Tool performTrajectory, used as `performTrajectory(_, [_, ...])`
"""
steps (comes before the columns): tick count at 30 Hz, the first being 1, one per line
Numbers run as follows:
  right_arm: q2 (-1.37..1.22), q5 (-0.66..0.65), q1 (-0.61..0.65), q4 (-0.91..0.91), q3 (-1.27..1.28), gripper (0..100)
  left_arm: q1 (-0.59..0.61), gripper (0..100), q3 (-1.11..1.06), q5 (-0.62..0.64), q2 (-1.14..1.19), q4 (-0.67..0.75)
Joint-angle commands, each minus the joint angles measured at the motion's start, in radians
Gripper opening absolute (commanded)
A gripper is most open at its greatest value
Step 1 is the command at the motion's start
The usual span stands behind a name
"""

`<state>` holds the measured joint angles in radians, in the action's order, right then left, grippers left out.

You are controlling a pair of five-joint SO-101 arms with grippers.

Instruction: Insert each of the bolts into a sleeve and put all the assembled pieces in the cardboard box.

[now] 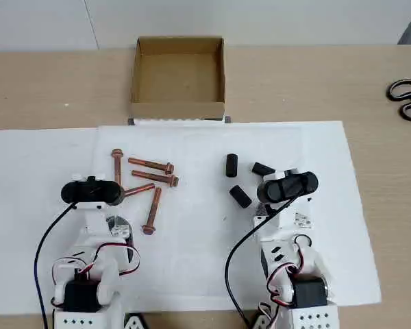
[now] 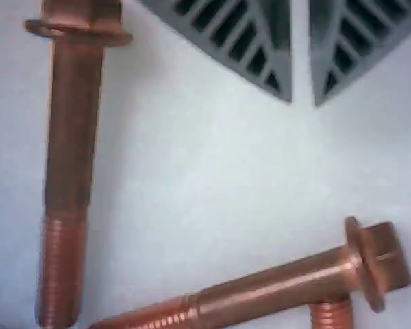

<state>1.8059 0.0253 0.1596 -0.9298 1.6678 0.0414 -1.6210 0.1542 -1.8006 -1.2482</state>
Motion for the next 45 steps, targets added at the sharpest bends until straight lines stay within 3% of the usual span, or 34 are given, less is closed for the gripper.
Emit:
performTrajectory(1, [0.007,0.006,-0.008,-0.001,0.017,0.4,-0.005,0,0.045,0.005,-0.012,-0.008])
performTrajectory(45, [0.008,0.006,0.050,0.001,0.017,0.4,-0.005,0,0.045,0.005,-0.012,-0.008])
